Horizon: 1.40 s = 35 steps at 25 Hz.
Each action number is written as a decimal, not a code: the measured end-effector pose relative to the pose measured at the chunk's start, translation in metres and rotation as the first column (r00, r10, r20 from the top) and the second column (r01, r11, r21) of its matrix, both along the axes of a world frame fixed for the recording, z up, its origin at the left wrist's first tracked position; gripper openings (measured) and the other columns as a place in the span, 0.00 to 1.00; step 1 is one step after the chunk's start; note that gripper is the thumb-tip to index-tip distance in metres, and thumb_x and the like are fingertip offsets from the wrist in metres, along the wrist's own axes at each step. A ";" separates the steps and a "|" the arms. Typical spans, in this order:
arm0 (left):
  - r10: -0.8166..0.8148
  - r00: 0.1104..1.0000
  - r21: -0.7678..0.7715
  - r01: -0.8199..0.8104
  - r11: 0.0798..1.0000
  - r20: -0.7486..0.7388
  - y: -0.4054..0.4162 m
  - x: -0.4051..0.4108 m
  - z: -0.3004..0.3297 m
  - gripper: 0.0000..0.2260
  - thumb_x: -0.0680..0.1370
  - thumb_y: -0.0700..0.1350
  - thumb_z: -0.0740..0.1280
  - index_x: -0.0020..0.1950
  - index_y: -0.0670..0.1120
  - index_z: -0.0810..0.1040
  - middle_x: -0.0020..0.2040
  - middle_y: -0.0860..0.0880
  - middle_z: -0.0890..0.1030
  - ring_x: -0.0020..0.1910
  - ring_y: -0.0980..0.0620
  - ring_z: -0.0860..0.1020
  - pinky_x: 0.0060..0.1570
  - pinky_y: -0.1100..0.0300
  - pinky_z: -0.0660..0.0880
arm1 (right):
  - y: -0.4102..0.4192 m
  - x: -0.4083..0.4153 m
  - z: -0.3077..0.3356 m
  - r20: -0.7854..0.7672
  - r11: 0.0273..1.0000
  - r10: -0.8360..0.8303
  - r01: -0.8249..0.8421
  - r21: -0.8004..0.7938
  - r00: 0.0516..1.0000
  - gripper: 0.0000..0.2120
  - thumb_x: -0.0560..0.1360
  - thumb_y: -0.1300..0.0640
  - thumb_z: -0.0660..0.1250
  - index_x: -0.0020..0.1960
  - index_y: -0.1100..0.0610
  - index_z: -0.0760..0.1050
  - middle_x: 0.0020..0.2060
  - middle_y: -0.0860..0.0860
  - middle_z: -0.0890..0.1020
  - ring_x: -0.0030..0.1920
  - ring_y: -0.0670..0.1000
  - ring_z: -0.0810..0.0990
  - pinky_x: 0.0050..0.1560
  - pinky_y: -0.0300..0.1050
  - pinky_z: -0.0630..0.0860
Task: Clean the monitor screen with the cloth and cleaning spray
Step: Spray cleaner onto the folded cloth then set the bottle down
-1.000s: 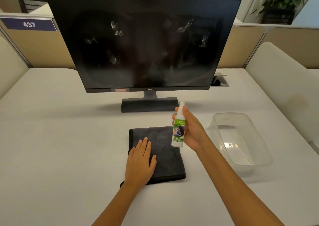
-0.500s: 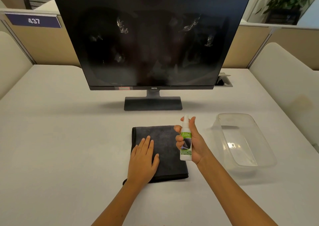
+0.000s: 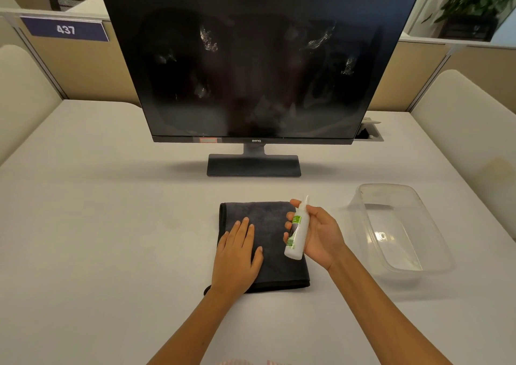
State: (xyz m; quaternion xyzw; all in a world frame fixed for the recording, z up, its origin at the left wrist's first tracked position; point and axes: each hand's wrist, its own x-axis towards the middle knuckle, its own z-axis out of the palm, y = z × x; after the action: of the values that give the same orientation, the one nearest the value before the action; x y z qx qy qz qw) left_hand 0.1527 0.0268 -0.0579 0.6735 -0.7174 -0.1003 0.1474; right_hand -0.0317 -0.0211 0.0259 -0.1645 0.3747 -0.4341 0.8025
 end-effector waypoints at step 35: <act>0.066 0.991 -0.035 -0.070 0.997 -0.116 0.003 0.002 -0.002 0.24 0.79 0.46 0.56 0.74 0.43 0.58 0.74 0.46 0.62 0.74 0.47 0.59 0.71 0.54 0.49 | -0.005 0.019 -0.028 -0.993 0.634 -0.117 -0.771 -0.065 -0.012 0.29 0.78 0.62 0.59 0.74 0.48 0.52 0.66 0.56 0.72 0.60 0.57 0.76 0.60 0.49 0.73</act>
State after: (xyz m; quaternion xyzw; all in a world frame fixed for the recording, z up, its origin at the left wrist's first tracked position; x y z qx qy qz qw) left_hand 0.1550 0.0300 -0.0595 0.6878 -0.6861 -0.1198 0.2047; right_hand -0.0126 -0.0265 -0.0024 -0.7572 0.5716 -0.0725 0.3076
